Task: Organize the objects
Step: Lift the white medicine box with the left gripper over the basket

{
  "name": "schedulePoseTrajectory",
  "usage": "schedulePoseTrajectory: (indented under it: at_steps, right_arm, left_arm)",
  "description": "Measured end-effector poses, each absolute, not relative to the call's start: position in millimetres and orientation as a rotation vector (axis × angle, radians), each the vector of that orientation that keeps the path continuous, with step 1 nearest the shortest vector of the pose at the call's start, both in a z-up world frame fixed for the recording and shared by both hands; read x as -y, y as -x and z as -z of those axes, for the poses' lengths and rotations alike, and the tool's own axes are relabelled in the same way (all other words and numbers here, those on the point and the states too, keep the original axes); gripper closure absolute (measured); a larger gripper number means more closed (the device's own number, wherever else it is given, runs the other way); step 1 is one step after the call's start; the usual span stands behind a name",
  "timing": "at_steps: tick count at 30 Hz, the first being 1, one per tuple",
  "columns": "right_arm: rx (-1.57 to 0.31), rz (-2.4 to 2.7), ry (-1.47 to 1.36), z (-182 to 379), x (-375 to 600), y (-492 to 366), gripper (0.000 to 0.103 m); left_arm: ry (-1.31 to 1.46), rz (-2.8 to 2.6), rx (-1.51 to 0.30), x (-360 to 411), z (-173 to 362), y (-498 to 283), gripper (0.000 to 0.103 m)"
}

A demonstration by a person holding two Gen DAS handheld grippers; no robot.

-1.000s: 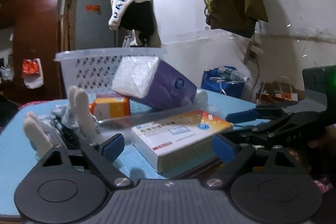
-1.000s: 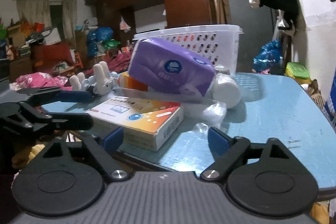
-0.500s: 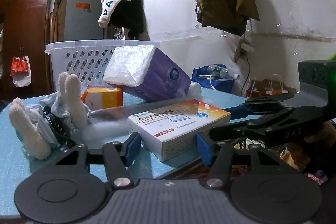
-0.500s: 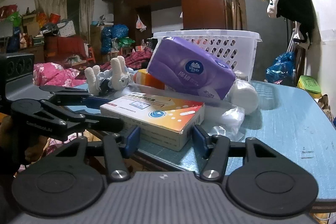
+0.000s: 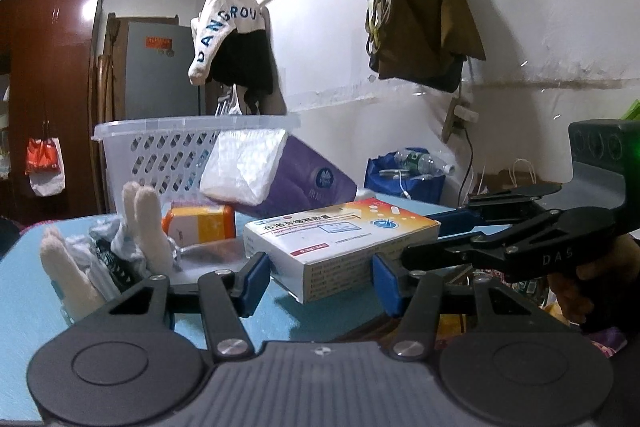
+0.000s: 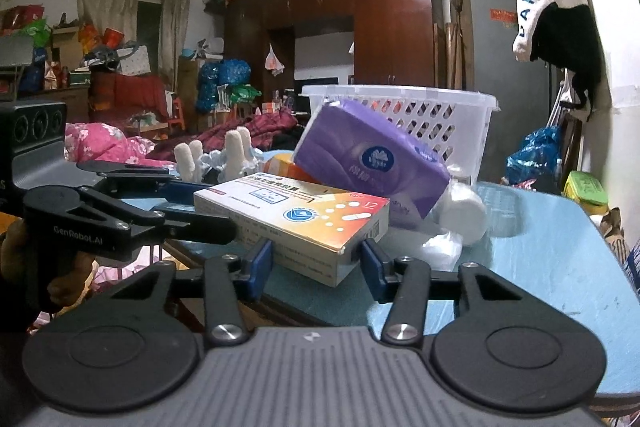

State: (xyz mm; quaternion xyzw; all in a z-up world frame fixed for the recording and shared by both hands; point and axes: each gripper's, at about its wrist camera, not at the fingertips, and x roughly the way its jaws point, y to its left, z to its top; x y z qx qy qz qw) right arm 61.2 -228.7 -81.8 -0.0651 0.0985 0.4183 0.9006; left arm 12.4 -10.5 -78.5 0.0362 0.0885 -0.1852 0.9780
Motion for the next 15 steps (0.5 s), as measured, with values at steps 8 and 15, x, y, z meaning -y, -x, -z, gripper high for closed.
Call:
schedulePoseTrajectory:
  at_steps: [8, 15]
  right_arm:
    - [-0.113, -0.846, 0.167, 47, 225, -55, 0.052]
    - [0.006, -0.81, 0.197, -14, 212, -74, 0.052]
  left_arm:
    - [-0.106, 0.359, -0.086, 12, 44, -4, 0.044]
    - [-0.168, 0.34, 0.023, 6, -26, -29, 0.044]
